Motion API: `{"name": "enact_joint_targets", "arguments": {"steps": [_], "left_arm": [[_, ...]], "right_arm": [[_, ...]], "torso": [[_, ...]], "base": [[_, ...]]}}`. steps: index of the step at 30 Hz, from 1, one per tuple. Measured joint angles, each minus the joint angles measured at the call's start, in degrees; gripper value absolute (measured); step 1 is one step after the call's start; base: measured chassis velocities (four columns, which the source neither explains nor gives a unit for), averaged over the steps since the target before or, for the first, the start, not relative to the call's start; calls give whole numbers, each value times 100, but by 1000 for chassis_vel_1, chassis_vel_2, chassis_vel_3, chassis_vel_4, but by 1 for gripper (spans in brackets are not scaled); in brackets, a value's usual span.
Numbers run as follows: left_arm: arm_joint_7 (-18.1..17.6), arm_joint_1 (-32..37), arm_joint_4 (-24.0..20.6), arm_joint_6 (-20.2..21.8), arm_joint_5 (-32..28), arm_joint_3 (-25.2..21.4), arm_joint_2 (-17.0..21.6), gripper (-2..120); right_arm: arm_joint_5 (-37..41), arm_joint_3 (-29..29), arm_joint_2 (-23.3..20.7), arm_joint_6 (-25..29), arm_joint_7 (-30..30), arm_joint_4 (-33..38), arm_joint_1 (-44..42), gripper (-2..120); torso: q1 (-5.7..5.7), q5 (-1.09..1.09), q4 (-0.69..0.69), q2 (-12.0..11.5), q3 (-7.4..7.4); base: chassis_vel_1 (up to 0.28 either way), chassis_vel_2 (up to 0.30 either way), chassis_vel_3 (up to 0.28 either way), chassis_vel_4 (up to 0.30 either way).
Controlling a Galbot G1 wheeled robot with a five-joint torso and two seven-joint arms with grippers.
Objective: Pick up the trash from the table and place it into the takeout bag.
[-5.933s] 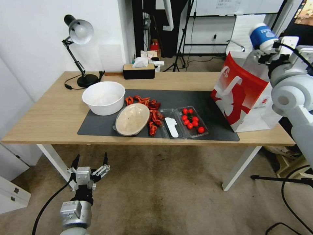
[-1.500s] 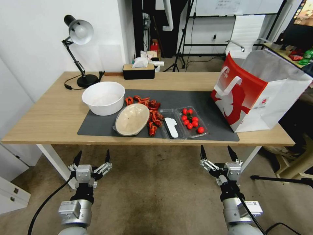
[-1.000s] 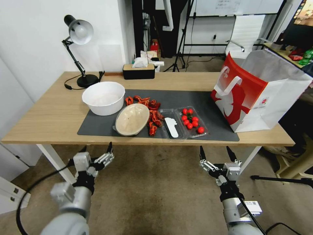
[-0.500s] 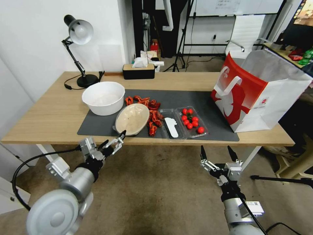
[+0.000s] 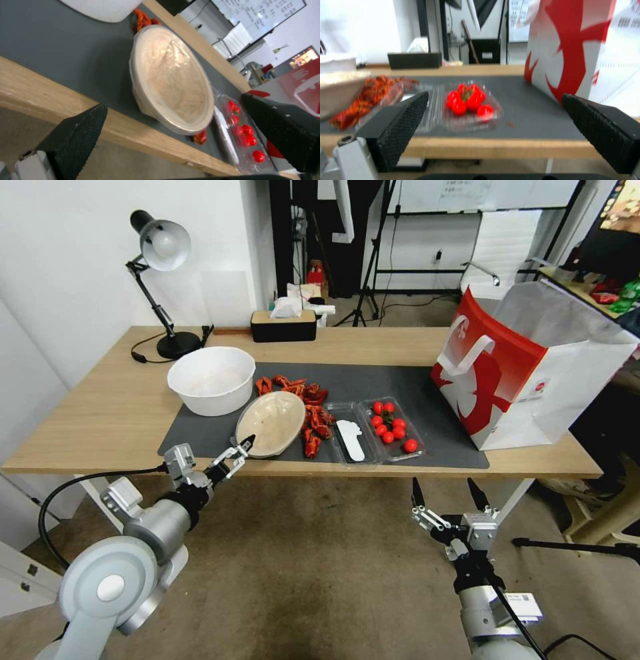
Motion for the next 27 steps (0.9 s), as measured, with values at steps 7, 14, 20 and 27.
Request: {"name": "enact_joint_targets", "arguments": {"steps": [7,14,20,27], "left_arm": [[-178,-116,138,74,24,42,-40,100],[-179,-326,339,62,27,141,-72,100],[-178,-484,456,60,-24,189,-80,100],[-190,-649,591,74,-123,270,-101,100]], "right_arm": [[119,-125,-261,-94,58,-63,201,100],[186,-127,-301,-118,62,-75,217,100],[195,-130,-312,-128,63,-95,246,100],[211,-133,-336,-164,71,-114,292,100]], "torso": [[-1,2,1,0,0],[-1,2,0,0,0],[0,2,1,0,0],[0,2,1,0,0]], "base": [[0,0,0,0],[0,0,0,0],[0,0,0,0],[0,0,0,0]]}}
